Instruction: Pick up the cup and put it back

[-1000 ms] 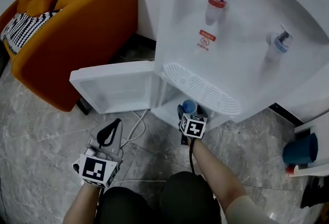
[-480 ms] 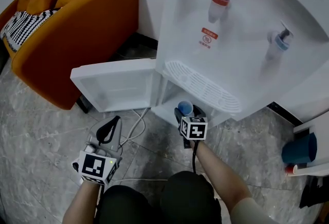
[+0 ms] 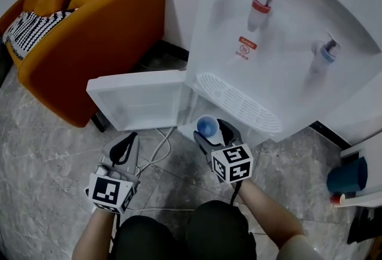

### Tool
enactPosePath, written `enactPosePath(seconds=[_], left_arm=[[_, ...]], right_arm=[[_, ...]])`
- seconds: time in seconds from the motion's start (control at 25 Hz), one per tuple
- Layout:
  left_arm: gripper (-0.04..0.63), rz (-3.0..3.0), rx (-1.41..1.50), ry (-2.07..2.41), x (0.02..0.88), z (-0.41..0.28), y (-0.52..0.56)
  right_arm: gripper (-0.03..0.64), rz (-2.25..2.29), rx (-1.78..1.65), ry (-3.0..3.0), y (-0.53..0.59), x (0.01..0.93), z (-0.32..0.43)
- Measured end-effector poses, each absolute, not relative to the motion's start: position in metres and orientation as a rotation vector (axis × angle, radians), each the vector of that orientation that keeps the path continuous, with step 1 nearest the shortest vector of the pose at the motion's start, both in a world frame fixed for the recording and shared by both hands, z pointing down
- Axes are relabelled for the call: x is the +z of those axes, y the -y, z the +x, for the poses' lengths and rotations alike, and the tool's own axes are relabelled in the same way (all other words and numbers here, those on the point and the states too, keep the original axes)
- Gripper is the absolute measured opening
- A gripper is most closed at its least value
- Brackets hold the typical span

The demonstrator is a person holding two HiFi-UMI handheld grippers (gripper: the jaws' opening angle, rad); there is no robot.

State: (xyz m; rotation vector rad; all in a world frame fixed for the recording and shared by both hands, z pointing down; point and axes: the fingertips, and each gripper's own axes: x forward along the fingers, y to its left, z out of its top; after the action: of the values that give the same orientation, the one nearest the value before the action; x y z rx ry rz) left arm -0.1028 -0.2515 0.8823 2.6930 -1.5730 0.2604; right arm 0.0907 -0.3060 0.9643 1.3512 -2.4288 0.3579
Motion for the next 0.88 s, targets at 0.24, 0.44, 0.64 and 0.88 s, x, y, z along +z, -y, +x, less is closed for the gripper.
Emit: enactPosePath(seconds=[0.24,0.44,0.64,0.88], left_arm=[[0.003,2.657,0.292,1.602,0.867,-0.110,0.248],[0.003,2.670,0.288,1.624,0.840,-0.109,0.236],[0.002,2.737,0.271,1.590,0.820,-0.094,0.221],[0.002,2.783,0.336,1.541,0.818,-0.084,0.207]], right_arm=[[0.348,1.246,0.297,2.586,0.268,0.896,0.063],[0.348,1.159,0.201,2.697,0.226,0.846,0.049],[0.348,1.080,0.093,2.724,0.196,0.822,0.043],[0.348,1.075,0.054,2.719,0.192,0.809,0.045]])
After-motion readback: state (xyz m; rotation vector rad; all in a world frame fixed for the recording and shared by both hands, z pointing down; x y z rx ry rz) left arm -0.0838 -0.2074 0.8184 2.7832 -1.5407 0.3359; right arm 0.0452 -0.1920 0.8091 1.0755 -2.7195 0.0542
